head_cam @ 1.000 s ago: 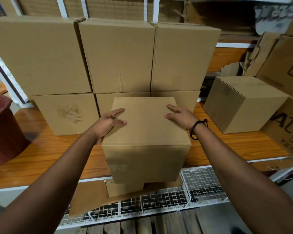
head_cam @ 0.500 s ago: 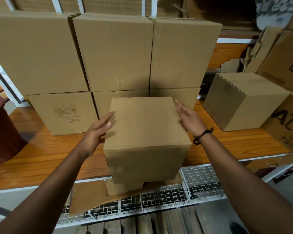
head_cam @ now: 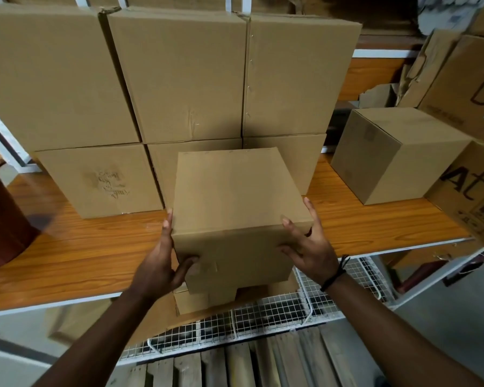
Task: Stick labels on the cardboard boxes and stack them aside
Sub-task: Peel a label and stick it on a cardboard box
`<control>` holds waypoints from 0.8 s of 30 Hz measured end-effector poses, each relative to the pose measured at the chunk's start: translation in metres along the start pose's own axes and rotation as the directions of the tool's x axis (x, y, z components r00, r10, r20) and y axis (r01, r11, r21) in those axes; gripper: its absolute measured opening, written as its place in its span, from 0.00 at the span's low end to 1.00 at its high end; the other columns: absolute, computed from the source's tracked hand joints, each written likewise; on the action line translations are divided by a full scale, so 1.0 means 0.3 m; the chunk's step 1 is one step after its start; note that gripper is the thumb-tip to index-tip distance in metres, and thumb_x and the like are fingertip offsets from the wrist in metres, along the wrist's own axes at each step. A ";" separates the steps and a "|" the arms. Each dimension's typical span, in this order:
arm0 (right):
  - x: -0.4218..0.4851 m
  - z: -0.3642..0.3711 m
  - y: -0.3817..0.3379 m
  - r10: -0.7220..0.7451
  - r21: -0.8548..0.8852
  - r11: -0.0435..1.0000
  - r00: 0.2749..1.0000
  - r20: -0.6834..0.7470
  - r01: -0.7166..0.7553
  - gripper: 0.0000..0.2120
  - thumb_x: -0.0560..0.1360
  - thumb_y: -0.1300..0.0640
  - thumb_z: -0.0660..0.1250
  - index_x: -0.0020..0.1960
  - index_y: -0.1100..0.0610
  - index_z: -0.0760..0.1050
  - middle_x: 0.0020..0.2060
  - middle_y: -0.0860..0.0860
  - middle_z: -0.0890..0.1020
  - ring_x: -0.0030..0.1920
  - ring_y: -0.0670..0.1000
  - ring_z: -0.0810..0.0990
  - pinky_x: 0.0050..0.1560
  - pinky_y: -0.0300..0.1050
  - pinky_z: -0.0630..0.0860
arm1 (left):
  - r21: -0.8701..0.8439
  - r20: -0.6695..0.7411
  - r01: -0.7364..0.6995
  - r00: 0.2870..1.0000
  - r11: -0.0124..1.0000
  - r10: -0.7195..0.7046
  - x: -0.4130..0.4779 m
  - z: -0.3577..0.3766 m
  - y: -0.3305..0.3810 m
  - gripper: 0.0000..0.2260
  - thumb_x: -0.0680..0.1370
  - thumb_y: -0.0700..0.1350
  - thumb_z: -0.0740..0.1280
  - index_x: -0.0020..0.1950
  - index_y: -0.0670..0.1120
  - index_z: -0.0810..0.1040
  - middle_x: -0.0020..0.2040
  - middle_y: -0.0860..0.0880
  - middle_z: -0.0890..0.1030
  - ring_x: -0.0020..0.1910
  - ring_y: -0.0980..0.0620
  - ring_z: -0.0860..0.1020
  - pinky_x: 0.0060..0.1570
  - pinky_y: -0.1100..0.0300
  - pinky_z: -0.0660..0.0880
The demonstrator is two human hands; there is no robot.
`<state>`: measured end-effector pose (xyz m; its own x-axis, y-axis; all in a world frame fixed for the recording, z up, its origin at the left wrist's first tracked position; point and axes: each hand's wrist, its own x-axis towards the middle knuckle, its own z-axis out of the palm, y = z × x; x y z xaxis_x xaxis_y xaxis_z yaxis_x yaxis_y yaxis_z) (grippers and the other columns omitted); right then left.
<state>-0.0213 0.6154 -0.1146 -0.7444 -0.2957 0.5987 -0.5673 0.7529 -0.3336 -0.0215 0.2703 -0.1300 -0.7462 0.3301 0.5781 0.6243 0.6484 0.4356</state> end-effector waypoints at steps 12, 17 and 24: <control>0.115 -0.097 -0.098 0.164 0.081 0.984 0.984 -0.064 -0.158 0.37 0.67 0.51 0.77 0.72 0.42 0.65 0.77 0.55 0.57 0.36 0.41 0.75 0.42 0.48 0.83 | 0.161 0.000 -0.058 0.998 0.985 0.059 0.063 -0.079 0.036 0.26 0.80 0.60 0.61 0.76 0.58 0.61 0.78 0.31 0.52 0.36 0.39 0.82 0.30 0.51 0.80; 0.215 -0.184 -0.154 0.287 0.174 0.945 0.957 -0.049 -0.275 0.38 0.66 0.57 0.78 0.68 0.36 0.65 0.77 0.51 0.57 0.62 0.47 0.73 0.50 0.30 0.76 | 0.128 -0.117 -0.007 0.993 0.992 0.022 0.160 -0.157 0.094 0.27 0.77 0.61 0.63 0.76 0.60 0.63 0.68 0.34 0.72 0.48 0.43 0.80 0.47 0.56 0.77; 0.317 -0.229 -0.123 0.440 0.245 0.873 0.898 -0.023 -0.421 0.26 0.71 0.46 0.72 0.66 0.37 0.68 0.75 0.52 0.62 0.71 0.40 0.58 0.57 0.23 0.61 | 0.048 -0.088 0.133 0.988 0.990 -0.128 0.337 -0.233 0.133 0.28 0.74 0.63 0.64 0.74 0.60 0.67 0.46 0.52 0.76 0.41 0.57 0.73 0.47 0.58 0.70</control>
<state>-0.0471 0.5997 0.0047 -0.9098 0.0792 0.4075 -0.2678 0.6382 -0.7218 -0.0558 0.2815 -0.0059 -0.7968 0.1823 0.5761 0.5078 0.7189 0.4748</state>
